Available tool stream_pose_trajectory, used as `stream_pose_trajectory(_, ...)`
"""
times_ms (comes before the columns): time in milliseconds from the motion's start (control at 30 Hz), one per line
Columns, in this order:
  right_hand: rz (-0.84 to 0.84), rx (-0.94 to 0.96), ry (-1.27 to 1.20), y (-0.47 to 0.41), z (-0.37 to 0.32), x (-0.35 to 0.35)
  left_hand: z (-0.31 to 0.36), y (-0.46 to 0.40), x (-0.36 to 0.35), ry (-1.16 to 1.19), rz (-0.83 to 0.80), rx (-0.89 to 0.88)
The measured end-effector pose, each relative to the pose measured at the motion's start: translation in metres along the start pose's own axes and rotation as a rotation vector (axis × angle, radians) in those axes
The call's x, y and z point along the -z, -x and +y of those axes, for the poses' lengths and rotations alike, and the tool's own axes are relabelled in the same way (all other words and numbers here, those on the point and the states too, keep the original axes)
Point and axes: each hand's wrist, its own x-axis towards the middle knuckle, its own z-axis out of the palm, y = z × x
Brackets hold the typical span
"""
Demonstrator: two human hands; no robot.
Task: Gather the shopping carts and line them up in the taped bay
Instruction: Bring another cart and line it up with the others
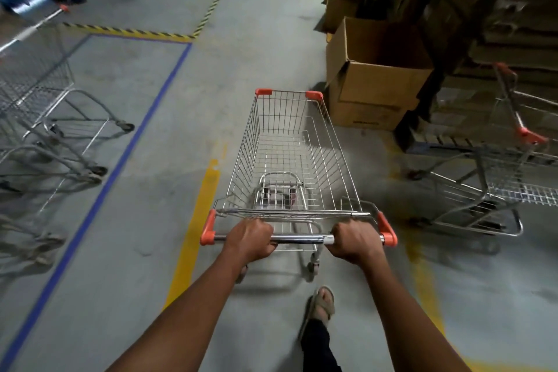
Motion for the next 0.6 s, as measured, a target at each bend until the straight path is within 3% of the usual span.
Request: stream_pose_trajectory(600,0.034,0.321,0.003,-0.308,0.123,0.075,-0.062,-0.262,0.092,0.021,-0.098,0.300)
